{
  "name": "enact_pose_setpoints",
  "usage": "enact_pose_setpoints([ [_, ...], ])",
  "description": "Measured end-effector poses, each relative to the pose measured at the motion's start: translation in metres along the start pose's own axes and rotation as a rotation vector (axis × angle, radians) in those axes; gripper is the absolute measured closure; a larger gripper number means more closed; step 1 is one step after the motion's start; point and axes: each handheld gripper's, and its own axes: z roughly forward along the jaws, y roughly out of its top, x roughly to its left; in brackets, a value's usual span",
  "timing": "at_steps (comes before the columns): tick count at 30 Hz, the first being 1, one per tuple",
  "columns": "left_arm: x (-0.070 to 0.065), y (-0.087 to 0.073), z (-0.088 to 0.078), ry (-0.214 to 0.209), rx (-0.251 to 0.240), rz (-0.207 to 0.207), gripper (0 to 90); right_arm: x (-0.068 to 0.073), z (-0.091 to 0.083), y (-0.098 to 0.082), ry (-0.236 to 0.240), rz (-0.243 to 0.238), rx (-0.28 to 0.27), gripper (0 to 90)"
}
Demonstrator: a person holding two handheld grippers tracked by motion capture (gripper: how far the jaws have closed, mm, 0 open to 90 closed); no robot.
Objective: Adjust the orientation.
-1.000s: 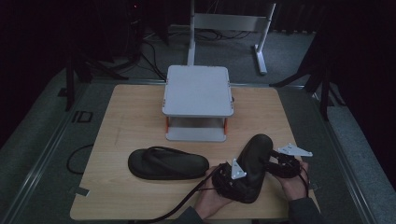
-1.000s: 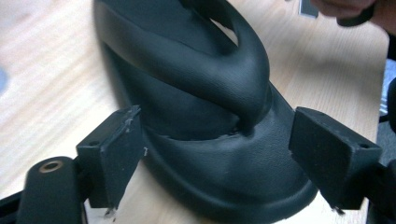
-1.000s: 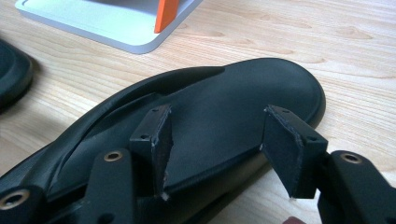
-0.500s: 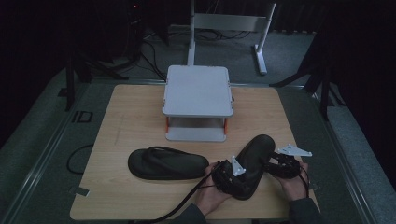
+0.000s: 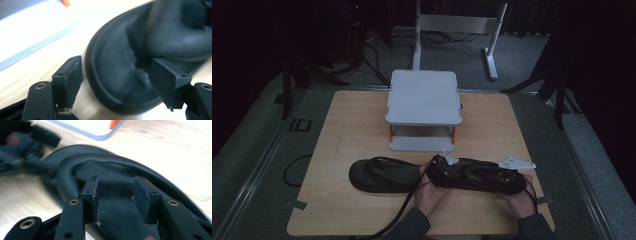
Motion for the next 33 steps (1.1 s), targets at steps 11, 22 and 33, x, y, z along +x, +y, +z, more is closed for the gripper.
enact_pose_setpoints([
  [11, 0.013, 0.008, -0.002, 0.026, -0.022, -0.052, 31.0, 0.021, 0.007, 0.004, 0.066, -0.044, 0.006, 58.5],
  [22, 0.038, -0.015, -0.064, 0.126, -0.126, -0.024, 29.0, 0.011, -0.008, 0.002, 0.025, -0.031, -0.033, 47.9],
  [33, 0.082, -0.048, -0.107, 0.269, -0.166, -0.126, 26.8, -0.004, -0.015, 0.002, -0.023, 0.010, -0.070, 46.3],
])
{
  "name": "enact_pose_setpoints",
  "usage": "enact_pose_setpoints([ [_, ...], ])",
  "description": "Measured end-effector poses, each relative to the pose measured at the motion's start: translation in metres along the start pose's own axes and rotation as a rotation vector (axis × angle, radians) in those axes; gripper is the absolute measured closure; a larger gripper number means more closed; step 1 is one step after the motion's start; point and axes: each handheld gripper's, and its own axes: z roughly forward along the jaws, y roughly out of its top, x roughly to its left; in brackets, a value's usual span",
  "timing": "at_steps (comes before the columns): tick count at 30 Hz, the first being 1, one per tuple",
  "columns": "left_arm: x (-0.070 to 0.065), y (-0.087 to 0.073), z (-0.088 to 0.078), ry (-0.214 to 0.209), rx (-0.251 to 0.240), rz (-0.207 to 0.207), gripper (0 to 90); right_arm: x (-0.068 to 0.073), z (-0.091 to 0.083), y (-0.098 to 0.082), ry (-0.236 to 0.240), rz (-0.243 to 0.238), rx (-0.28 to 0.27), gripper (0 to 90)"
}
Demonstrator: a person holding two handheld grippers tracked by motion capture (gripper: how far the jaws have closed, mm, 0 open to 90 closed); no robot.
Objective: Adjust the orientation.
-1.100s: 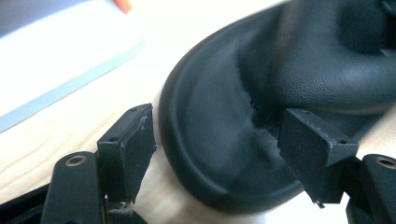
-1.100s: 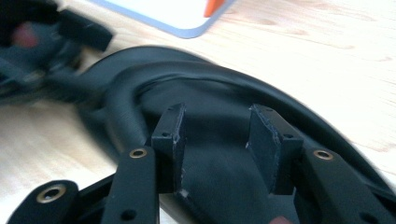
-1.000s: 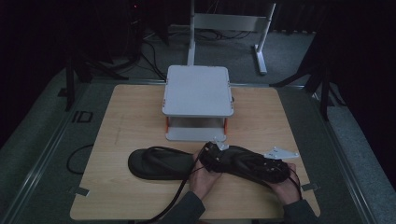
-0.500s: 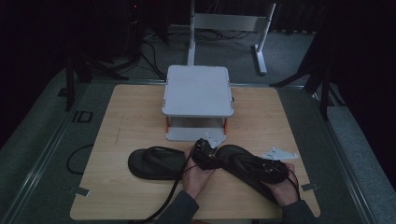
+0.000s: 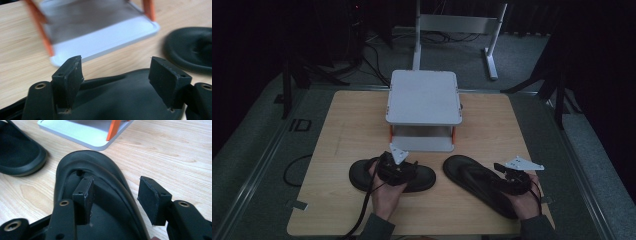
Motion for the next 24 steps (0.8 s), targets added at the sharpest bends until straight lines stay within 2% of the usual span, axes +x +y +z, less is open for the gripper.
enact_pose_setpoints([
  [1, 0.011, -0.003, -0.005, 0.040, -0.005, -0.018, 25.8, -0.002, 0.000, -0.001, -0.005, 0.006, -0.002, 46.3],
  [2, 0.016, -0.004, -0.007, 0.060, -0.004, -0.027, 25.4, -0.003, 0.000, -0.001, -0.009, 0.006, -0.004, 46.2],
  [3, 0.016, -0.004, -0.007, 0.060, -0.004, -0.027, 24.6, -0.003, 0.000, -0.001, -0.009, 0.006, -0.004, 46.2],
  [4, 0.026, -0.007, -0.010, 0.110, 0.006, -0.044, 23.3, -0.005, 0.000, -0.003, -0.013, 0.012, -0.003, 45.8],
  [7, 0.040, -0.011, -0.011, 0.156, 0.032, -0.087, 18.4, -0.008, 0.001, -0.005, -0.021, 0.020, 0.002, 45.4],
  [8, 0.044, -0.012, -0.011, 0.174, 0.039, -0.095, 17.6, -0.009, 0.001, -0.005, -0.021, 0.023, 0.002, 45.4],
  [9, 0.044, -0.012, -0.011, 0.174, 0.039, -0.095, 16.3, -0.009, 0.001, -0.005, -0.022, 0.024, 0.003, 45.3],
  [11, 0.055, -0.018, -0.008, 0.207, 0.065, -0.121, 14.7, -0.010, 0.002, -0.006, -0.024, 0.026, 0.003, 45.4],
  [12, 0.055, -0.018, -0.008, 0.207, 0.065, -0.121, 14.7, -0.011, 0.002, -0.006, -0.023, 0.026, 0.004, 45.4],
  [13, 0.061, -0.021, -0.005, 0.224, 0.084, -0.147, 13.8, -0.011, 0.002, -0.006, -0.024, 0.026, 0.006, 45.4],
  [16, 0.066, -0.024, -0.003, 0.224, 0.091, -0.166, 12.9, -0.011, 0.003, -0.007, -0.022, 0.026, 0.007, 45.3],
  [17, 0.070, -0.027, -0.001, 0.246, 0.100, -0.183, 12.5, -0.011, 0.004, -0.007, -0.022, 0.024, 0.007, 45.3],
  [19, 0.073, -0.029, 0.000, 0.236, 0.105, -0.189, 12.6, -0.011, 0.004, -0.007, -0.022, 0.024, 0.009, 45.3],
  [21, 0.075, -0.030, 0.001, 0.244, 0.113, -0.197, 12.7, -0.011, 0.004, -0.007, -0.022, 0.024, 0.009, 45.3],
  [22, 0.080, -0.034, 0.003, 0.243, 0.124, -0.212, 12.7, -0.011, 0.004, -0.007, -0.021, 0.026, 0.010, 45.3],
  [24, 0.083, -0.036, 0.002, 0.214, 0.115, -0.234, 15.3, -0.011, 0.004, -0.008, -0.022, 0.027, 0.011, 45.2],
])
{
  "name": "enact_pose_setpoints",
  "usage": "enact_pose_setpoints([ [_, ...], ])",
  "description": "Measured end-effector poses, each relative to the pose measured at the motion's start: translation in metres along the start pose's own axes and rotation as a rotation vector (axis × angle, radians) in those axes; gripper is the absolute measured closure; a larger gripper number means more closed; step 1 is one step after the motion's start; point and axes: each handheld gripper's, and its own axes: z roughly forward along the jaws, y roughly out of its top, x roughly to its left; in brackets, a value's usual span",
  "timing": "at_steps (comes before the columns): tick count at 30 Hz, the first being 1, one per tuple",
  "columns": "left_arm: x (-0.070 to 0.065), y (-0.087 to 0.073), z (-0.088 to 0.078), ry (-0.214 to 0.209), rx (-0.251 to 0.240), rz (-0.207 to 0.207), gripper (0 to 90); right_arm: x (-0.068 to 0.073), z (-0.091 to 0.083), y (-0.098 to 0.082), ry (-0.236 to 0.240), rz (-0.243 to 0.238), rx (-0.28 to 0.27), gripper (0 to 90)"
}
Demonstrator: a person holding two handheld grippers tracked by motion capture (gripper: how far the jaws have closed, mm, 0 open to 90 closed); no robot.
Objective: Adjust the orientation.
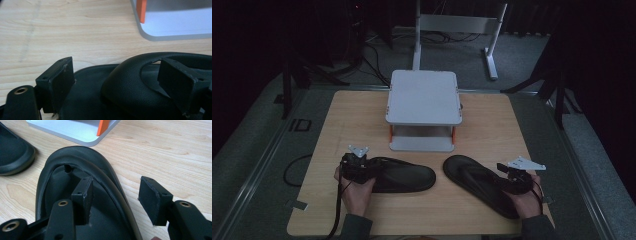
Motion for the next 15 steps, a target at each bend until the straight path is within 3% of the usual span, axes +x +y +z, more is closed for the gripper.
enact_pose_setpoints([
  [4, -0.003, 0.000, 0.002, -0.042, 0.010, -0.012, 21.6, 0.001, 0.002, 0.000, 0.003, -0.001, 0.002, 45.1],
  [11, -0.015, -0.001, 0.014, -0.037, 0.090, -0.003, 20.9, 0.001, 0.002, 0.000, 0.003, -0.003, 0.005, 44.6],
  [15, -0.013, -0.001, 0.014, -0.044, 0.089, -0.004, 25.8, -0.002, 0.002, -0.002, -0.001, 0.007, 0.003, 44.5],
])
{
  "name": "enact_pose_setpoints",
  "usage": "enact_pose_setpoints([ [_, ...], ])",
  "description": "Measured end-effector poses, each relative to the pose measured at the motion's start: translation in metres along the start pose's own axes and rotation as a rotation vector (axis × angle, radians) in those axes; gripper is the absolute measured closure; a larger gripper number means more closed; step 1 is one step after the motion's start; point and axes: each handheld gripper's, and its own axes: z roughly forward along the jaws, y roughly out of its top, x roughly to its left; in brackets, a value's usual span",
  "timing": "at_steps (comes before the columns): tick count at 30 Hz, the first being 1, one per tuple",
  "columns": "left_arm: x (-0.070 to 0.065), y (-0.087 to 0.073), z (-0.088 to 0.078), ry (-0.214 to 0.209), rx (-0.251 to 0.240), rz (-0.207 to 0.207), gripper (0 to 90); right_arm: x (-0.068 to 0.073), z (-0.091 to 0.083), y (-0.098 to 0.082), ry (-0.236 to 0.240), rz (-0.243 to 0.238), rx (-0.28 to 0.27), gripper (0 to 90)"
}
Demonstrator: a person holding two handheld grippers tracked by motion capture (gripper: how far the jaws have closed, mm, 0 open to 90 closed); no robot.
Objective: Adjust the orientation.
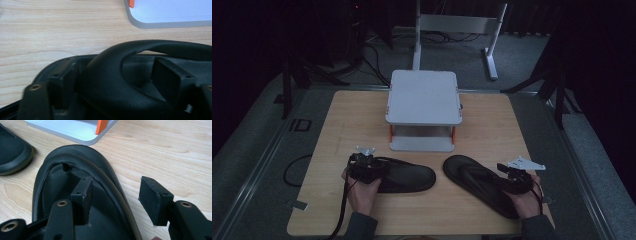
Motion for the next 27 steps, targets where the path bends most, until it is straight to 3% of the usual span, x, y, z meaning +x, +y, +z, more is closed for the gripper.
enact_pose_setpoints([
  [6, 0.008, 0.000, -0.003, -0.034, -0.013, -0.009, 34.9, 0.000, 0.000, 0.000, -0.001, 0.000, 0.002, 44.5],
  [16, 0.010, 0.004, -0.004, -0.109, -0.022, 0.058, 43.6, 0.001, 0.004, 0.002, 0.004, -0.009, 0.009, 44.3],
  [23, -0.008, 0.013, 0.003, -0.206, -0.024, 0.170, 45.1, 0.004, 0.007, 0.004, 0.011, -0.018, 0.013, 44.2],
  [24, -0.008, 0.013, 0.003, -0.206, -0.024, 0.170, 45.1, 0.005, 0.007, 0.004, 0.012, -0.021, 0.014, 44.1],
  [26, -0.022, 0.013, 0.004, -0.250, -0.021, 0.219, 45.0, 0.006, 0.008, 0.004, 0.015, -0.023, 0.015, 44.1],
  [27, -0.022, 0.013, 0.004, -0.250, -0.021, 0.219, 45.0, 0.006, 0.008, 0.004, 0.016, -0.024, 0.015, 44.1],
])
